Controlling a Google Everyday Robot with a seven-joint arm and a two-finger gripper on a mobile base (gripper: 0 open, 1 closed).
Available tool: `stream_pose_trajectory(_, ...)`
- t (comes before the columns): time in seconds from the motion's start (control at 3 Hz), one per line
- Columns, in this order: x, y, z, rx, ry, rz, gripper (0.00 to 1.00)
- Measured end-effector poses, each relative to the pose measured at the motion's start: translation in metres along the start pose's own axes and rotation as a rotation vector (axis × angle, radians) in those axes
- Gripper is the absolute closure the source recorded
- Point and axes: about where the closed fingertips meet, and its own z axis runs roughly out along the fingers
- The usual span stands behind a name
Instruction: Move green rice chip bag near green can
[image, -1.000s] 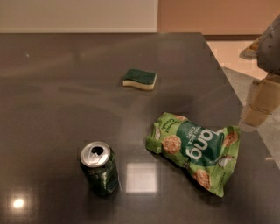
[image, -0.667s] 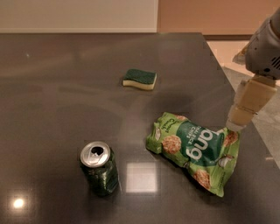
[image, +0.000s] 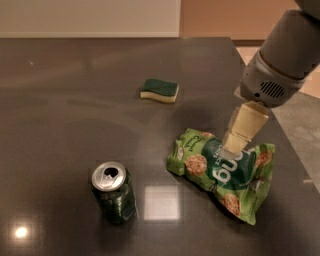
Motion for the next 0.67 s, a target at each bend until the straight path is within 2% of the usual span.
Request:
stream_pose_trajectory(0.33,-0.011,0.013,0.026,-0.080,-0.014,0.004,0.00)
stream_pose_trajectory(0.67,-0.015,0.027,0.045,-0.131,-0.005,0.000,0.00)
